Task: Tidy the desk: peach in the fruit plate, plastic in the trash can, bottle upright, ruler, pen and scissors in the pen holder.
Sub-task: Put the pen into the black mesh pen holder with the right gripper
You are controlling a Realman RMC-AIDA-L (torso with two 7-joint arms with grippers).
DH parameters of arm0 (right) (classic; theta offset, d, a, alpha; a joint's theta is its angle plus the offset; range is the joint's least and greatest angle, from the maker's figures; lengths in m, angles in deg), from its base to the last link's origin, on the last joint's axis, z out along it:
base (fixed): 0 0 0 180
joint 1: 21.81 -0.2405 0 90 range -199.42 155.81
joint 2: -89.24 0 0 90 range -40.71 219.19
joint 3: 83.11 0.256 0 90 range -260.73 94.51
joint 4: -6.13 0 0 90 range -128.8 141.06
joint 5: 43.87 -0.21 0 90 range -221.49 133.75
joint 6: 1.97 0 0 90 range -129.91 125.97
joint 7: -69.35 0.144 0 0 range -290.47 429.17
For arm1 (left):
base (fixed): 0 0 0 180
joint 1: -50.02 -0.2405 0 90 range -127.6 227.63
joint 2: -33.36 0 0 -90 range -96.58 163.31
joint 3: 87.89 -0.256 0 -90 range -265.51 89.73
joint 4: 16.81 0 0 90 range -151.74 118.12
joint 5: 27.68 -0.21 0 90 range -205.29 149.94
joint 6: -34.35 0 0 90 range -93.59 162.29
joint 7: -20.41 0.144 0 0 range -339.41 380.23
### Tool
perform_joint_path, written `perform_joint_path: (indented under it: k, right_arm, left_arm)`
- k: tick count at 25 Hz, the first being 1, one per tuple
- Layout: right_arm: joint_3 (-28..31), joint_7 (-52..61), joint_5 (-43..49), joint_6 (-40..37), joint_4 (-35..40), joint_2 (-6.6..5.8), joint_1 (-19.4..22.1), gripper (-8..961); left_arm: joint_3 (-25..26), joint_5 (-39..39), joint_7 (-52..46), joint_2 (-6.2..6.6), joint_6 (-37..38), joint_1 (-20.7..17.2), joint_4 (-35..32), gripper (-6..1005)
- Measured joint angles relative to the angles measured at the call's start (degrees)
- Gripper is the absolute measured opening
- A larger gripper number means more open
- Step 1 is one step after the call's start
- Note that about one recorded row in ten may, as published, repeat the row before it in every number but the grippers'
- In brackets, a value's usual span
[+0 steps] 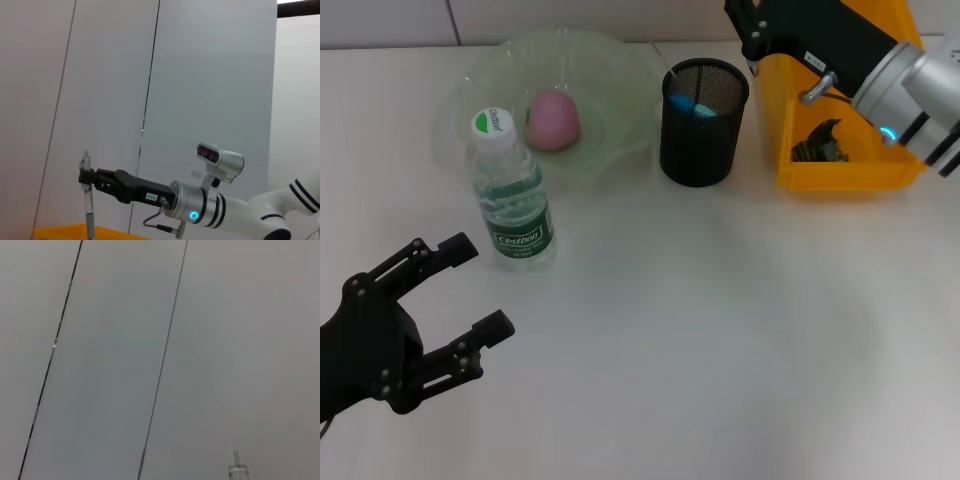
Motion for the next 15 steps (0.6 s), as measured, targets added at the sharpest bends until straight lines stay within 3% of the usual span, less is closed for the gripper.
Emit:
perform_joint_path:
  k: [15]
  right_arm:
    - [-2.71, 0.05, 0.49, 6.84, -4.71, 0.01, -5.02, 130]
  left_arm:
    - [0.18, 0.00, -0.71, -0.62, 0.38, 0.22, 0.00, 827]
